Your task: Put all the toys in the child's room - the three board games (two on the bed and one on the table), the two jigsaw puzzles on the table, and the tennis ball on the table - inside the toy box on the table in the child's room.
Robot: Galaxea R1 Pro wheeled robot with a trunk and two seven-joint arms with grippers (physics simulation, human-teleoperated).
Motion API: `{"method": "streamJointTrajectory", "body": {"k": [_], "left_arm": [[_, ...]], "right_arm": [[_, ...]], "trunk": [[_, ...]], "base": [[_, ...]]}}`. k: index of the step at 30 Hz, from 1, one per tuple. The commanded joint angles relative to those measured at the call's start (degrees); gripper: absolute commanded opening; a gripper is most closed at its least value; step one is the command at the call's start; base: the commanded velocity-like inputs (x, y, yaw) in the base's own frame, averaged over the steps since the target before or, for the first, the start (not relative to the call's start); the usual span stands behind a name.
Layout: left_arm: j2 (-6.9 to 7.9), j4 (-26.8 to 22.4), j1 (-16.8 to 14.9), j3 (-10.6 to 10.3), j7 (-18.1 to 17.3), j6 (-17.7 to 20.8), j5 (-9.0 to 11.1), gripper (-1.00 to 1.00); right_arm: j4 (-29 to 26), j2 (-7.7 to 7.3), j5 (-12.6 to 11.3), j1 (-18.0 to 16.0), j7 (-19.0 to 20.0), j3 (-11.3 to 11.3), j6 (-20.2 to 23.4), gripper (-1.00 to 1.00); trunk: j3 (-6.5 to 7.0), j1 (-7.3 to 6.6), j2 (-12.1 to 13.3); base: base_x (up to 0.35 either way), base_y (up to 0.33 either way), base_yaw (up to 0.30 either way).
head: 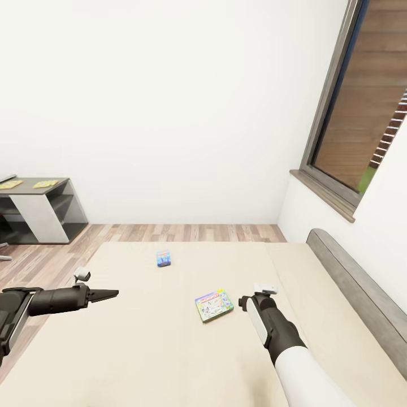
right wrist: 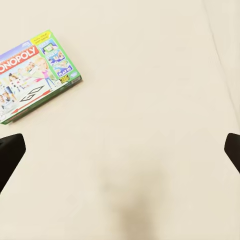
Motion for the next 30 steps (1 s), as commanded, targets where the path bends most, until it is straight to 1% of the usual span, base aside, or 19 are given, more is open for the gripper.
{"method": "streamJointTrajectory", "body": {"k": [1, 8, 30], "left_arm": [[0.02, 0.0, 0.0, 0.0, -0.2, 0.6, 0.0, 1.0], [0.02, 0.0, 0.0, 0.0, -0.2, 0.6, 0.0, 1.0], [0.02, 0.0, 0.0, -0.1, -0.2, 0.6, 0.0, 1.0]], "right_arm": [[-0.1, 0.04, -0.6, 0.0, -0.4, -0.1, 0.1, 1.0], [-0.8, 0.04, -0.6, 0.0, -0.4, -0.1, 0.1, 1.0], [-0.9, 0.04, -0.6, 0.0, -0.4, -0.1, 0.2, 1.0]], "trunk": [[-0.13, 0.04, -0.1], [-0.49, 0.04, -0.1], [-2.53, 0.04, -0.1]], "base": [[0.0, 0.0, 0.0], [0.0, 0.0, 0.0], [0.0, 0.0, 0.0]]}}
